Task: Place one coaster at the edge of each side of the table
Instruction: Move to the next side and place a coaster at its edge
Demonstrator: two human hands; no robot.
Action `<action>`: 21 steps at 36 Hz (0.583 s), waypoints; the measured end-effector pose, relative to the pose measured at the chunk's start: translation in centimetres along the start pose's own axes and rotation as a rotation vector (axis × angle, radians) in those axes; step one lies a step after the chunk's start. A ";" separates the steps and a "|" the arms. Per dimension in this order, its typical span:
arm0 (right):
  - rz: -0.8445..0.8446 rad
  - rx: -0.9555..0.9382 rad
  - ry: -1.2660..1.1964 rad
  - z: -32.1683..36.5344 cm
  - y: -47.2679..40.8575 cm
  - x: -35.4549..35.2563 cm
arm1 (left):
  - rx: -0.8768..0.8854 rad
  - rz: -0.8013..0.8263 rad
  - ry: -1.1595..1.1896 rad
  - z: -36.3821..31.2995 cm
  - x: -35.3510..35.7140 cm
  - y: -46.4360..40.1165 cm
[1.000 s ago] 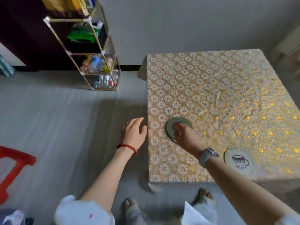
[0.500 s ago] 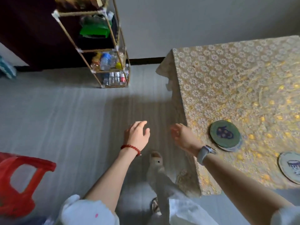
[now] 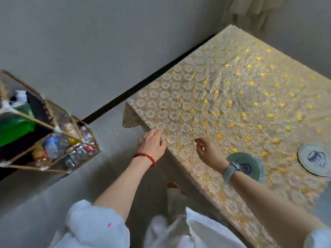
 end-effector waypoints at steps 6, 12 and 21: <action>-0.200 0.362 -0.041 -6.4 1.8 -1.8 | 0.216 0.226 -0.115 -5.1 4.3 -4.2; -0.271 0.869 -0.028 -14.0 6.8 -1.4 | 0.386 0.415 -0.239 -7.6 10.0 -6.1; -0.326 1.265 -0.280 -15.8 8.9 2.0 | 0.590 0.563 -0.694 -7.4 14.1 -9.7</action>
Point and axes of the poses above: each hand's wrist, its own y-axis away from the middle knuckle, its own x-axis out of the palm, z = x × y, the point moved 5 cm from there along -y, towards the middle knuckle, and after that the axes turned 5 degrees about y, right-handed, at the moved point
